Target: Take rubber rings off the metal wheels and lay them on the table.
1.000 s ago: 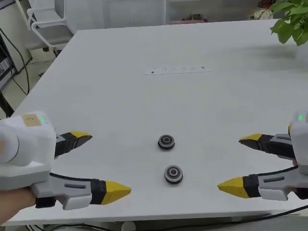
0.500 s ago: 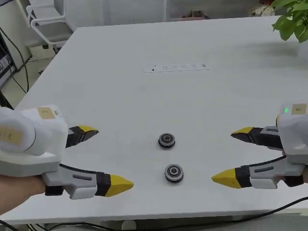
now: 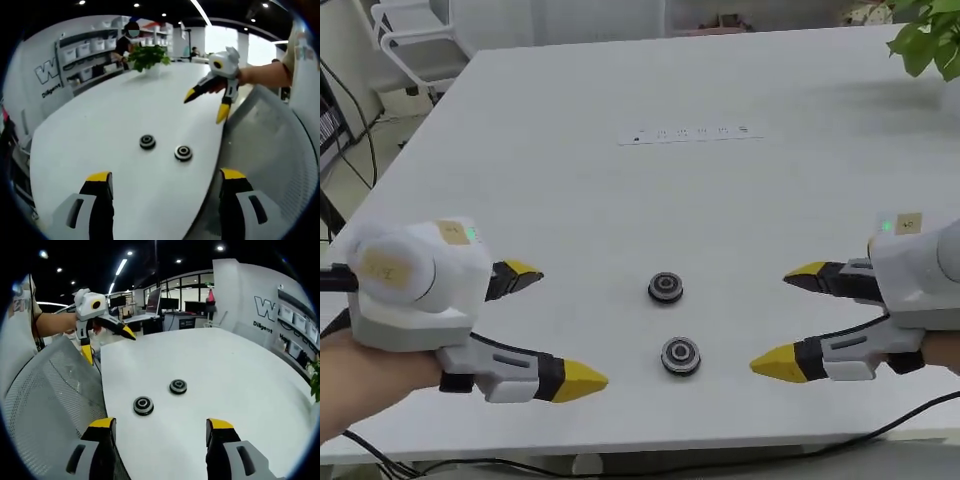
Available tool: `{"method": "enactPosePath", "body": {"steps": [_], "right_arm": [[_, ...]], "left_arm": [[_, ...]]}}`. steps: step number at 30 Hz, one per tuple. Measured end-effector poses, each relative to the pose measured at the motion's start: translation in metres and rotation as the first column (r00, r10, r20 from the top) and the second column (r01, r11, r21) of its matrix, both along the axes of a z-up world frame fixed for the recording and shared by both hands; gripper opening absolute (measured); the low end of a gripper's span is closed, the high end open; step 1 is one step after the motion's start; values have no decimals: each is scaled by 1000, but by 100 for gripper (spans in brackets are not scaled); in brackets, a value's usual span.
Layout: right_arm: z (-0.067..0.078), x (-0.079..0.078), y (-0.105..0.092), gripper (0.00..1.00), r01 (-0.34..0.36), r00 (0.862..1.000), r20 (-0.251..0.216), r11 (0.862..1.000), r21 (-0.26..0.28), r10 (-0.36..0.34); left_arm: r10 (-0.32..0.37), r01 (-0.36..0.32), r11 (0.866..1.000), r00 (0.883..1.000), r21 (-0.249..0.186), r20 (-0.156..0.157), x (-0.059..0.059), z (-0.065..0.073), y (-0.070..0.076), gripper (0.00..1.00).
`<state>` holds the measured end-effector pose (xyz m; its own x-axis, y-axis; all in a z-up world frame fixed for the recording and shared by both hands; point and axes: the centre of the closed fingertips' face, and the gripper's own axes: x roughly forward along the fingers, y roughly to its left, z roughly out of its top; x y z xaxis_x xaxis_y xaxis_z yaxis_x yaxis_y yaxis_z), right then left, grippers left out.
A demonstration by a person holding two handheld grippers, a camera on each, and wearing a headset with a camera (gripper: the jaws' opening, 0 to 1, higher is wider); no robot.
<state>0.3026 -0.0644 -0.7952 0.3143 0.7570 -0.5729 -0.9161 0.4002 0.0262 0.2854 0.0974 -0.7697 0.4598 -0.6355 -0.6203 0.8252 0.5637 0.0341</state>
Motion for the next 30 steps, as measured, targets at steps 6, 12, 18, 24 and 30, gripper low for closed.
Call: {"method": "enactPosePath", "body": {"steps": [6, 12, 18, 24, 30], "right_arm": [[-6, 1, 8, 70, -51, 999, 6, 999, -9, 51], [-10, 2, 18, 68, -94, 996, 8, 996, -4, 94], [-22, 2, 22, 67, -134, 991, 2, 991, -26, 134], [-32, 1, 28, 63, -177, 984, -8, 983, -43, 177], [-40, -3, 34, 60, -227, 974, -19, 971, -70, 226]], "left_arm": [[-22, 22, 1000, 1000, 6, -7, 3, -6, -5, 87], [-46, 46, 999, 999, 9, -18, 7, -11, -10, 85], [-73, 74, 997, 997, 35, -27, 10, -21, -12, 84], [-103, 106, 993, 993, 48, -49, 9, -31, -19, 82], [-127, 130, 990, 990, 47, -64, 11, -39, -26, 80]]}}
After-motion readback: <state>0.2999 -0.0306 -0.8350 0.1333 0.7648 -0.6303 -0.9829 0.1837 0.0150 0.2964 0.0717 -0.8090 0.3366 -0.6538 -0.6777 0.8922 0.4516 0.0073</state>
